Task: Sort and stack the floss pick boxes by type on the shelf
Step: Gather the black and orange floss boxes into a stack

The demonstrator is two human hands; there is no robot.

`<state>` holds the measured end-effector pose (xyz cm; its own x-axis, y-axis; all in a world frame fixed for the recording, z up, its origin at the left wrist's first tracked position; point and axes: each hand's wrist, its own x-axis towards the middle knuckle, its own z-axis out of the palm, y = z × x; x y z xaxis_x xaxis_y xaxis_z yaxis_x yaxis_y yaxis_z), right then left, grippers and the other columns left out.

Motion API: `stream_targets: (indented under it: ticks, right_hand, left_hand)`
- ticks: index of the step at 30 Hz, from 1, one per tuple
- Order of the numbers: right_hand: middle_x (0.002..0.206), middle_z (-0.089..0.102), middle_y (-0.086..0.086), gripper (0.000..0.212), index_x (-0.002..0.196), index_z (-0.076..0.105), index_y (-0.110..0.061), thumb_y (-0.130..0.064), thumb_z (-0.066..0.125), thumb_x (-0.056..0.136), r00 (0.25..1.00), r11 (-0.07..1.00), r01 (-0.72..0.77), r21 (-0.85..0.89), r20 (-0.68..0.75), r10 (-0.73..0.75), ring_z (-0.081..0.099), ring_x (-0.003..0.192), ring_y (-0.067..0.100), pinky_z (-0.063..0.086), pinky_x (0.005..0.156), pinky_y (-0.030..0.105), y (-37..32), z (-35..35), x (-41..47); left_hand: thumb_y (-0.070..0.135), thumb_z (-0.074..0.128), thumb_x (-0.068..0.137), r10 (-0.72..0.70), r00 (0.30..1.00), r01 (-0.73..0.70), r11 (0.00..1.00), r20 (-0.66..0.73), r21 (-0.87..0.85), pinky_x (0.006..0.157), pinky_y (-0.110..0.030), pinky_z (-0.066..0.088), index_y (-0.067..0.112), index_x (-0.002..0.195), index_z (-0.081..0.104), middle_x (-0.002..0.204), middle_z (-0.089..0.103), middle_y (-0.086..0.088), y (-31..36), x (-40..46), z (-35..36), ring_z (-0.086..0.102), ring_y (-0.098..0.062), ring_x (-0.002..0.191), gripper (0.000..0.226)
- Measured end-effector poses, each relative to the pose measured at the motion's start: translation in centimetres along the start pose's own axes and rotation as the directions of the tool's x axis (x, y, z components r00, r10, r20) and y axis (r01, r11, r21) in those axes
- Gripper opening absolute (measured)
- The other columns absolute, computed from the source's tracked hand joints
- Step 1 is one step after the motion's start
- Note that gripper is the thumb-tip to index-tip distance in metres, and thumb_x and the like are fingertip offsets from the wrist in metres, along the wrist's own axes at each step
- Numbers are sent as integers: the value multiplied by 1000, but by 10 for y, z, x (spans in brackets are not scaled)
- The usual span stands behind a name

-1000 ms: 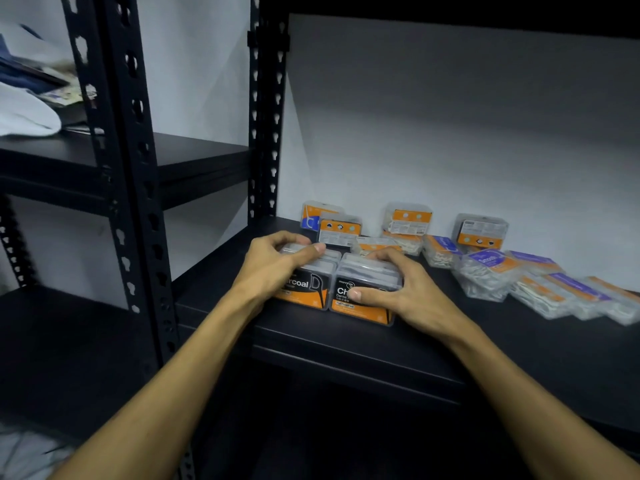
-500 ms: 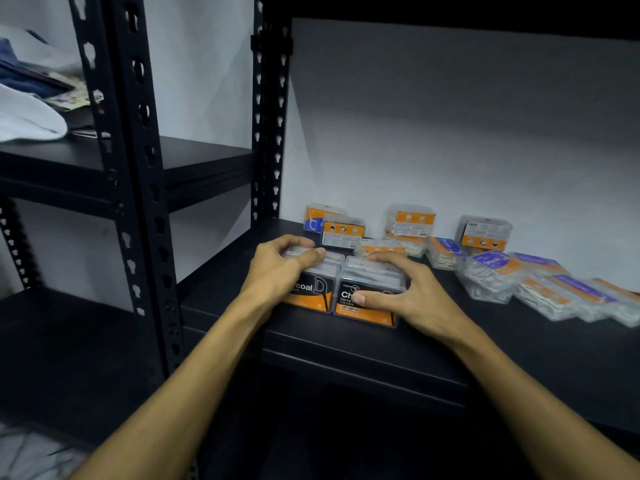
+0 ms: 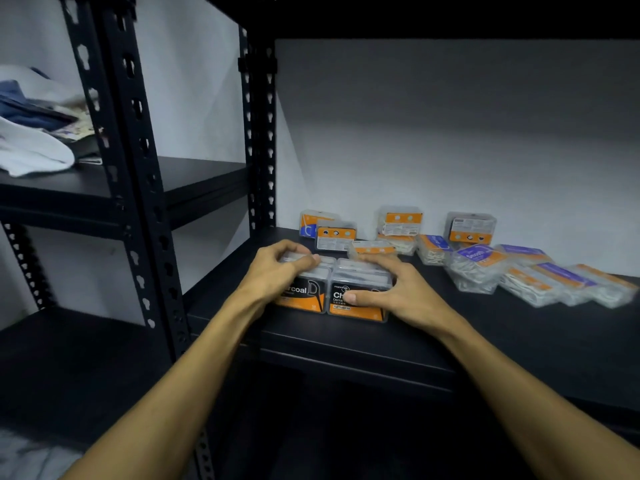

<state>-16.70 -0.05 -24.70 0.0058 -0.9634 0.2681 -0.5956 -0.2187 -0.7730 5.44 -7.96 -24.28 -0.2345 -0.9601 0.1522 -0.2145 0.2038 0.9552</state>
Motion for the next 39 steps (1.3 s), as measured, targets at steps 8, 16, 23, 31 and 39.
stream_targets:
  ticks: [8, 16, 23, 31, 39]
  right_hand:
    - [118, 63, -8, 57, 129, 57, -35, -56, 67, 77, 992, 989, 54, 138, -124, -36, 59, 104, -6, 46, 83, 11, 2, -48, -29]
    - [85, 70, 10, 27, 107, 64, -13, 3, 69, 85, 894, 991, 133, 27, -436, -108, 66, 83, 21, 52, 83, 38, 35, -117, -23]
    - [100, 69, 10, 23, 107, 67, -12, -3, 59, 89, 797, 972, -52, -228, -596, -97, 63, 90, 25, 53, 78, 34, 78, -176, 36]
    - [133, 51, 14, 52, 135, 57, -13, -30, 70, 87, 914, 777, -248, -579, -405, -9, 45, 125, 33, 41, 102, 42, 130, -192, 90]
    - [118, 60, 12, 43, 119, 69, -15, -25, 81, 79, 926, 803, -153, -576, -366, -87, 52, 115, 34, 44, 96, 40, 135, -201, 99]
  left_hand:
    - [20, 78, 82, 86, 995, -85, 996, 42, -38, 90, -28, 52, 21, 105, 73, 99, 77, 0, 47, 18, -9, 70, -15, 100, 23]
    - [14, 65, 87, 60, 993, -98, 884, 97, 457, 83, -25, 47, 26, 105, 69, 103, 72, -6, 66, 81, 43, 67, -24, 101, 22]
    - [45, 29, 104, -121, 992, 45, 540, 24, 841, 94, -40, 53, 4, 134, 52, 138, 54, -18, 69, 124, 77, 61, -39, 112, 56]
    - [50, 49, 96, -133, 988, 138, 599, -72, 789, 46, -36, 57, 9, 113, 51, 111, 59, -15, 53, 153, 96, 68, -36, 68, 44]
    - [17, 61, 88, -273, 959, 170, 760, 71, 628, 67, -47, 62, 0, 110, 59, 95, 67, -22, 69, 161, 94, 69, -40, 68, 28]
